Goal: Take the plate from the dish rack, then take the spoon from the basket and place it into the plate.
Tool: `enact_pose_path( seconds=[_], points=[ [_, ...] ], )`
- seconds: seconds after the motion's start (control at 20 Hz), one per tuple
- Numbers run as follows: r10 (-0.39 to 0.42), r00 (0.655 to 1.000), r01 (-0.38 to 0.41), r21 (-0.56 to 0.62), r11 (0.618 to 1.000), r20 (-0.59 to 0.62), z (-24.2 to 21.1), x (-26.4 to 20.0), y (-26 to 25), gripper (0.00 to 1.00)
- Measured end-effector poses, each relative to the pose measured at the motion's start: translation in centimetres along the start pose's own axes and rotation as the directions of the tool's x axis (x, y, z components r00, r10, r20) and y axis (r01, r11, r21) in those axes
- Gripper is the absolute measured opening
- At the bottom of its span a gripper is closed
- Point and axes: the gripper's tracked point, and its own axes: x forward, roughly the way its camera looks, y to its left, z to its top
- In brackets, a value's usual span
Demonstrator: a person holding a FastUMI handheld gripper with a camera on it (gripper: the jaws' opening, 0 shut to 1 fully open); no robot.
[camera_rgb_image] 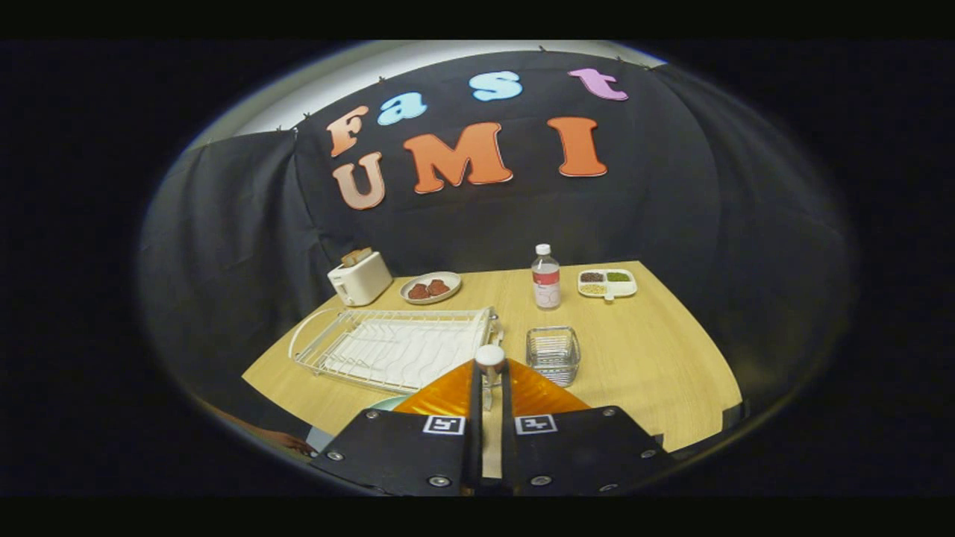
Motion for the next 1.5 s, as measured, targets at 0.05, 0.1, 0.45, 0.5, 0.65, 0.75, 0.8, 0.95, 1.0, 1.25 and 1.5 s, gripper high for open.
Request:
enact_pose_path(
  seconds=[0.05,0.1,0.45,0.5,0.65,0.75,0.8,0.95,1.0,1.25,1.5],
  points=[
    [0.021,1.000,-0.021,-0.004,1.000,-0.013,-0.4,-0.1,0.6,0.10],
    [0.038,0.999,-0.038,-0.011,0.999,-0.027,-0.8,-0.1,1.2,0.10],
    [0.181,0.976,-0.182,0.002,0.983,-0.118,-3.6,0.9,6.0,0.10],
    [0.197,0.972,-0.199,0.000,0.980,-0.127,-4.0,1.2,6.7,0.10],
    [0.229,0.959,-0.236,-0.028,0.971,-0.166,-5.7,2.5,8.3,0.10],
    [0.238,0.952,-0.250,-0.041,0.967,-0.192,-6.8,3.5,9.0,0.10],
    [0.236,0.950,-0.250,-0.044,0.967,-0.204,-7.4,3.9,9.2,0.10],
    [0.252,0.943,-0.266,-0.038,0.963,-0.216,-8.3,5.1,10.0,0.10],
    [0.256,0.942,-0.270,-0.037,0.962,-0.216,-8.5,5.4,10.1,0.10],
    [0.243,0.952,-0.256,-0.048,0.965,-0.186,-9.2,6.7,10.1,0.10],
    [0.246,0.950,-0.253,-0.014,0.967,-0.193,-10.2,6.6,9.7,0.12]
  ],
)
